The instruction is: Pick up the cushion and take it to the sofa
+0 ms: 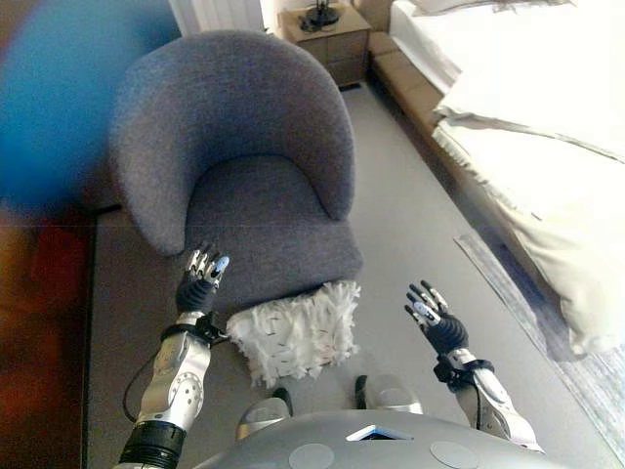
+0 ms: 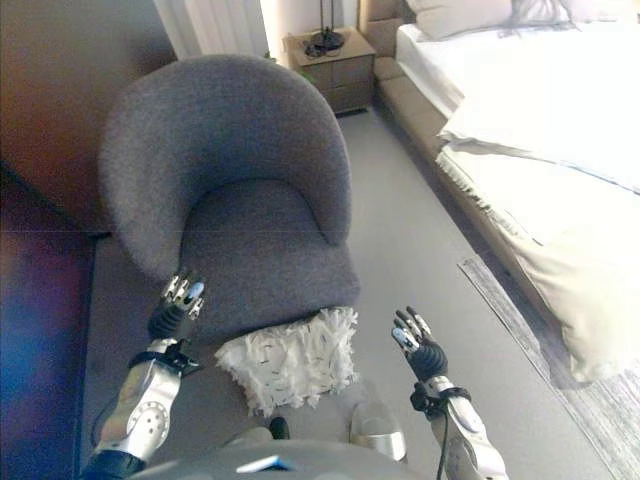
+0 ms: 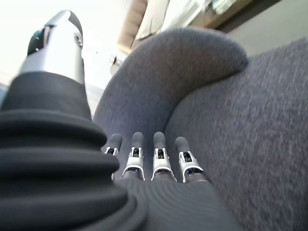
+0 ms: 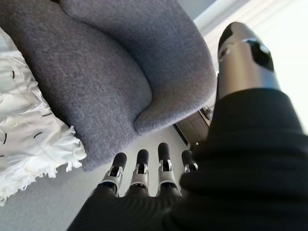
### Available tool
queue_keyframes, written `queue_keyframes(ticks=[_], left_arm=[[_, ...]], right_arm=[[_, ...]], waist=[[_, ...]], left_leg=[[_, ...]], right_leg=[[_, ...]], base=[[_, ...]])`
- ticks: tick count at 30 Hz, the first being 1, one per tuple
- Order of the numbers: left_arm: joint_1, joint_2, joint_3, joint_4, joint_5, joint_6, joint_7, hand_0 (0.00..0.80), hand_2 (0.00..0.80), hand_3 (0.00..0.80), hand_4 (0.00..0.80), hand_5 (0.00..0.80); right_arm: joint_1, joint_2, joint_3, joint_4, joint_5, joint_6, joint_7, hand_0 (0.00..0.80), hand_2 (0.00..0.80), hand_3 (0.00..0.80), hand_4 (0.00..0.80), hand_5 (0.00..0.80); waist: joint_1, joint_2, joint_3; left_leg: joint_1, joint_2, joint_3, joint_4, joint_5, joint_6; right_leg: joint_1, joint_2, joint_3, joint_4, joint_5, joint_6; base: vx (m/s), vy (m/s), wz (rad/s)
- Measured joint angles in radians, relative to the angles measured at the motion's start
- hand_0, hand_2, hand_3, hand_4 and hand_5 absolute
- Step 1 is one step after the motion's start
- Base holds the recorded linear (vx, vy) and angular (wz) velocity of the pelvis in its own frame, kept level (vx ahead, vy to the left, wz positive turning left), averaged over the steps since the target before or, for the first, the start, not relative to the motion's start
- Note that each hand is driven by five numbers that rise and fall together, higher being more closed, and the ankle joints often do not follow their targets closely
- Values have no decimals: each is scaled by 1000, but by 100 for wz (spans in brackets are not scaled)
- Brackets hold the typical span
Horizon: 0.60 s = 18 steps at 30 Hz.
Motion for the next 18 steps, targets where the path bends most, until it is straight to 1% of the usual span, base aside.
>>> queue_keyframes(ticks=[2, 3, 4, 5, 7, 8, 9, 10, 11, 12, 13, 14, 15, 16, 17, 18], left_arm=[[10, 13, -1, 0, 45, 0, -24, 0, 0, 0, 0, 0], [11, 24, -1, 2, 73, 0, -34, 0, 0, 0, 0, 0], [6, 30, 0, 8, 82, 0, -43, 0, 0, 0, 0, 0], [8, 36, 1, 9, 92, 0, -48, 0, 0, 0, 0, 0], [10, 47, 2, 11, 98, 3, -71, 0, 0, 0, 0, 0], [13, 54, 6, 11, 98, 3, -82, 0, 0, 0, 0, 0], [18, 60, 19, 11, 97, 2, -84, 0, 0, 0, 0, 0], [22, 59, 32, 12, 97, 3, -85, 0, 0, 0, 0, 0], [24, 60, 39, 11, 97, 3, -85, 0, 0, 0, 0, 0], [24, 65, 39, 12, 96, 3, -82, 0, 0, 0, 0, 0], [24, 70, 39, 15, 96, 3, -78, 0, 0, 0, 0, 0], [26, 78, 38, 25, 94, 3, -74, 0, 0, 0, 0, 0], [23, 88, 38, 40, 94, 3, -68, 0, 0, 0, 0, 0], [28, 107, 39, 45, 93, 3, -62, 0, 0, 0, 0, 0], [29, 117, 38, 55, 93, 4, -57, 0, 0, 0, 0, 0], [31, 98, 34, 64, 93, 8, -55, 0, 0, 0, 0, 0]], right_arm=[[-20, 9, -2, 0, 16, -13, -9, 0, 0, 0, 0, 0], [-26, 14, -2, 0, 16, -17, -16, 0, 0, 0, 0, 0], [-43, 13, -1, 0, 16, -19, -23, 0, 0, 0, 0, 0], [-56, 14, 0, -1, 15, -20, -25, 0, 0, 0, 0, 0], [-57, 17, 0, 4, 15, -21, -25, 0, 0, 0, 0, 0], [-55, 20, 1, 21, 14, -21, -24, 0, 0, 0, 0, 0], [-48, 25, 1, 33, 14, -20, -22, 0, 0, 0, 0, 0], [-35, 25, 1, 38, 14, -20, -22, 0, 0, 0, 0, 0], [-24, 24, 2, 38, 14, -20, -21, 0, 0, 0, 0, 0], [-17, 25, 4, 38, 14, -19, -19, 0, 0, 0, 0, 0], [-15, 27, 6, 38, 14, -19, -14, 0, 0, 0, 0, 0], [-17, 33, 6, 38, 14, -19, -11, 0, 0, 0, 0, 0], [-18, 44, 7, 38, 14, -19, -8, 0, 0, 0, 0, 0], [-23, 60, 14, 39, 13, -19, -7, 0, 0, 0, 0, 0], [-29, 72, 19, 46, 8, -19, -6, 0, 0, 0, 0, 0], [-30, 67, 18, 57, 4, -19, -7, 0, 0, 0, 0, 0]], waist=[[28, -6, 4], [37, -10, 10], [51, -9, 25], [53, -7, 29], [63, -7, 42], [80, -5, 44], [82, -1, 41], [81, -7, 39], [77, -7, 37], [75, -6, 35], [79, -12, 33], [90, -18, 31], [99, -42, 26], [101, -74, 24], [99, -98, 25], [97, -83, 25]], left_leg=[[-2, -6, 3, 10, -1, 1], [-2, -20, 8, 24, -10, 10], [1, -22, 20, 38, -22, 20], [3, -24, 27, 44, -29, 22], [25, -41, 39, 50, -39, 37], [38, -37, 59, 50, -44, 46], [35, -36, 72, 53, -45, 50], [31, -31, 89, 55, -41, 54], [19, -13, 122, 59, -39, 51], [5, 5, 141, 60, -35, 45], [-3, 15, 149, 61, -29, 36], [-14, 19, 152, 59, -25, 29], [-21, 18, 166, 58, -20, 16], [-20, 11, 172, 56, -16, -3], [-16, 13, 165, 58, -15, -19], [-12, 35, 150, 55, -15, -36]], right_leg=[[-5, -6, -3, 8, -1, 2], [-8, -12, -5, 25, -3, 7], [-32, -24, -22, 83, -3, 8], [-55, -41, -39, 137, -2, 9], [-71, -73, -63, 208, 7, 20], [-71, -85, -70, 213, 14, 25], [-72, -106, -89, 209, 9, 8], [-74, -135, -91, 232, 3, -1], [-78, -162, -93, 248, 1, 2], [-77, -179, -93, 216, 7, 13], [-72, -197, -93, 148, 19, 32], [-51, -206, -92, 52, 41, 59], [-32, -218, -85, -58, 76, 81], [-10, -228, -83, -141, 131, 80], [14, -229, -82, -181, 202, 162], [22, -199, -83, -187, 202, 147]], base=[[212, 281, -1], [230, 306, -15], [230, 299, -12], [274, 287, -12], [202, 160, -20], [102, 15, -30], [123, -48, -12], [77, -123, 15], [107, -170, 19], [67, -190, 0], [67, -192, -18], [91, -188, -35], [133, -192, -36], [182, -200, -20], [204, -195, -8], [219, -198, -9]])
